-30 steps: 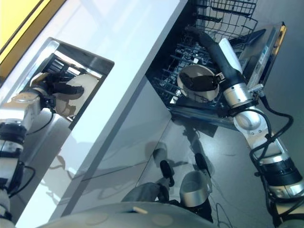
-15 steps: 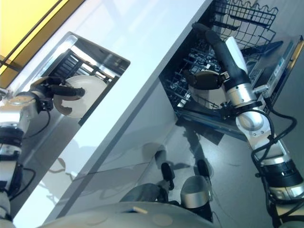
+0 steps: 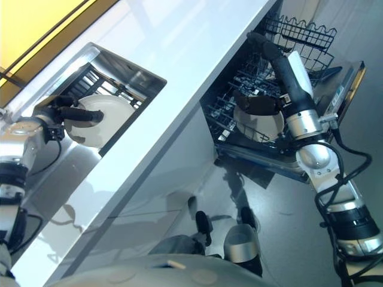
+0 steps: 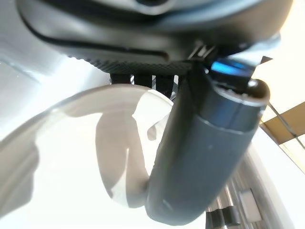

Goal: Pick up plates and place into dishwasher.

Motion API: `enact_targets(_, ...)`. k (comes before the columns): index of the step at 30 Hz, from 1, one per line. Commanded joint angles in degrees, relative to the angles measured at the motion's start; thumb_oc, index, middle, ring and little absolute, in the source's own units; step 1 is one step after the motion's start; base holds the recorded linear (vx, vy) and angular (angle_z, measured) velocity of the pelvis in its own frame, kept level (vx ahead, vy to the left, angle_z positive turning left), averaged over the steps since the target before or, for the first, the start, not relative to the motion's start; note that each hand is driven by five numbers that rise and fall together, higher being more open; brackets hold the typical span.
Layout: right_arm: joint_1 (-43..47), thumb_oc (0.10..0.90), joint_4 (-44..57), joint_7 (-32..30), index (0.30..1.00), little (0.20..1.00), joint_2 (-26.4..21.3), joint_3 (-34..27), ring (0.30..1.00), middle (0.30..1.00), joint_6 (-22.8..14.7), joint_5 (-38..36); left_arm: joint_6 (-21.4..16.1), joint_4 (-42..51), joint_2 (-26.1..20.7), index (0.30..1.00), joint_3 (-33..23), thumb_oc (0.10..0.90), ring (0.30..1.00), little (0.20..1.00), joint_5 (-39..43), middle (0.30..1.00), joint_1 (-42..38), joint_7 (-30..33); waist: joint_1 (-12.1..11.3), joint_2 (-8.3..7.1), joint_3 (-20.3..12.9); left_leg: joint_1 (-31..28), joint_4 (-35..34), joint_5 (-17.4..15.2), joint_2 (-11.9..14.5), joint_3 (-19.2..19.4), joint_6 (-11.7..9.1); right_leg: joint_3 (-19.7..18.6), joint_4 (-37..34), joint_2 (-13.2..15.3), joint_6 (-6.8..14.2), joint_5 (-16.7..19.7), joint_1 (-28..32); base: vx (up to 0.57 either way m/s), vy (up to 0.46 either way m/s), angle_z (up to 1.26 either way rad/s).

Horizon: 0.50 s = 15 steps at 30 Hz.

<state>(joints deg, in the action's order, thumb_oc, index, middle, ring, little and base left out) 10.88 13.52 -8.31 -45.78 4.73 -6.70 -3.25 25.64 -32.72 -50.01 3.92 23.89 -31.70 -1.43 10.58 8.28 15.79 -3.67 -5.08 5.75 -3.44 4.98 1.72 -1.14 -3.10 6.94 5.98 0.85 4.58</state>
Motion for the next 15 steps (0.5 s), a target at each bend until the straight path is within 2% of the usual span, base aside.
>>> enact_targets(1, 0.7, 0.800, 6.0, -3.0, 0.900, 0.900, 0.6, -4.4, 0.900, 0.900, -7.6, -1.1, -7.3, 2.2, -3.9, 0.467, -2.1, 0.295, 0.467, 0.395, 2.2, 0.467, 2.0, 4.8, -2.0, -1.04, -8.9, -1.0, 2.4, -6.7, -3.2, -0.1, 0.2, -1.2, 5.0, -2.0, 0.8, 0.7, -5.2, -0.02, -0.044, -0.01)
enact_targets(5, 1.1, 0.800, 5.4, -3.4, 0.900, 0.900, 1.3, -3.8, 0.900, 0.900, -8.0, -0.7, -10.3, 4.2, -4.3, 0.458, -3.8, 0.284, 0.458, 0.384, 5.4, 0.458, -0.3, 10.0, -2.2, -1.42, -9.5, -1.2, 1.9, -6.5, -3.0, -0.2, 0.1, -1.0, 4.6, -2.2, 0.6, 0.8, -5.0, -0.02, -0.044, -0.01)
enact_targets(6, 1.3, 0.800, 5.1, -3.5, 0.900, 0.900, 1.4, -3.5, 0.900, 0.900, -8.2, -0.6, -11.7, 4.6, -4.2, 0.481, -4.2, 0.311, 0.481, 0.411, 6.7, 0.481, -0.9, 11.6, -2.1, -1.48, -9.6, -1.2, 1.8, -6.5, -3.0, -0.2, 0.0, -1.0, 4.6, -2.3, 0.6, 0.9, -5.0, -0.01, -0.030, 0.00)
enact_targets(7, 1.4, 0.800, 5.0, -3.5, 0.900, 0.900, 1.5, -3.4, 0.900, 0.900, -8.3, -0.5, -11.8, 5.0, -4.2, 0.453, -4.6, 0.278, 0.453, 0.378, 7.4, 0.453, -1.2, 12.0, -2.1, -1.52, -9.7, -1.3, 1.7, -6.5, -2.9, -0.2, 0.0, -0.9, 4.5, -2.3, 0.5, 0.9, -5.0, 0.00, 0.000, 0.00)
enact_targets(15, 0.4, 0.800, 4.3, -3.8, 0.900, 0.900, 2.3, -3.5, 0.900, 0.900, -9.1, 0.1, -16.4, 7.7, -3.4, 0.436, -8.3, 0.259, 0.436, 0.359, 14.4, 0.436, -0.6, 16.7, -2.5, -1.99, -10.8, -1.8, 1.2, -6.5, -2.6, -0.4, 0.0, -0.6, 3.8, -2.5, 0.4, 0.8, -4.3, 0.00, -0.008, 0.00)
